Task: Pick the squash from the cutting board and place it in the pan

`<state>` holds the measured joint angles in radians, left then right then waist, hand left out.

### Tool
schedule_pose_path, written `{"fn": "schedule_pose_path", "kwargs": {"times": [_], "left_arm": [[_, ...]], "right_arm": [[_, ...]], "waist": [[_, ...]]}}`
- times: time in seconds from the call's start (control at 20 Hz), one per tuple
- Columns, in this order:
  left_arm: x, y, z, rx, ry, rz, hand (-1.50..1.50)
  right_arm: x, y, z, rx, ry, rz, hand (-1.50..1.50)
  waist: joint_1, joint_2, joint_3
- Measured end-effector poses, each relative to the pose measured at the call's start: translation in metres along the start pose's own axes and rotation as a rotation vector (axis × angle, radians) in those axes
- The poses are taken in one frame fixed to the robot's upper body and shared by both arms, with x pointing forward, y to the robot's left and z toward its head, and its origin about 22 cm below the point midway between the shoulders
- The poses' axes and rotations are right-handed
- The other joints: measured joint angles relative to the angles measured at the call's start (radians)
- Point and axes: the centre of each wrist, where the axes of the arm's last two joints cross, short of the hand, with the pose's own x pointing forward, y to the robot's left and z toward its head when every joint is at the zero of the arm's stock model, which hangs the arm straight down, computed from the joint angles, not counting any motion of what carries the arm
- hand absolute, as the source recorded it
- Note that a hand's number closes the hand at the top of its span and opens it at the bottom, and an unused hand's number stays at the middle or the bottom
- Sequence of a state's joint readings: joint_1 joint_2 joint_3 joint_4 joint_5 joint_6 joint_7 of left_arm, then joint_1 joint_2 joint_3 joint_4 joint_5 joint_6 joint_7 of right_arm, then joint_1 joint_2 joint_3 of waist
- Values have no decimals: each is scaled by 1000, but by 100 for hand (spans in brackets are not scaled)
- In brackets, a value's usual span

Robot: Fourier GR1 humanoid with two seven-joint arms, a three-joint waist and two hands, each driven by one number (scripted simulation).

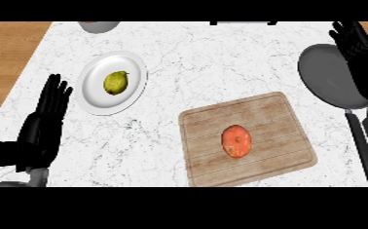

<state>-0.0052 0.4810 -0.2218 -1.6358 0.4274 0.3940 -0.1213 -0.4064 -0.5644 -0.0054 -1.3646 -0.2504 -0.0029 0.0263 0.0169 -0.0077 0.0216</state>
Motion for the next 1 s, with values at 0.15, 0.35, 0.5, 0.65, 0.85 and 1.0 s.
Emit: {"fn": "schedule_pose_path", "kwargs": {"times": [0.15,0.35,0.5,0.65,0.85,1.0], "left_arm": [[5,-1,-5,3,14,-7,0],[13,2,-18,-7,60,-10,0],[11,2,-18,-10,109,4,0],[11,5,-19,-6,132,8,0],[15,2,-26,-12,149,9,0],[15,1,-28,-31,158,13,0]], "right_arm": [[1,14,5,7,-58,-72,150],[8,36,16,15,-138,-140,150],[-9,46,46,-67,-128,-12,150],[-25,54,91,-85,-127,101,-150],[-30,43,143,-105,-97,249,-150],[-12,35,159,-69,-100,360,-150]], "waist": [[-11,3,-11],[-30,3,-19],[-57,-1,-21],[-72,-4,-22],[-70,-1,-22],[-55,1,-23]]}}
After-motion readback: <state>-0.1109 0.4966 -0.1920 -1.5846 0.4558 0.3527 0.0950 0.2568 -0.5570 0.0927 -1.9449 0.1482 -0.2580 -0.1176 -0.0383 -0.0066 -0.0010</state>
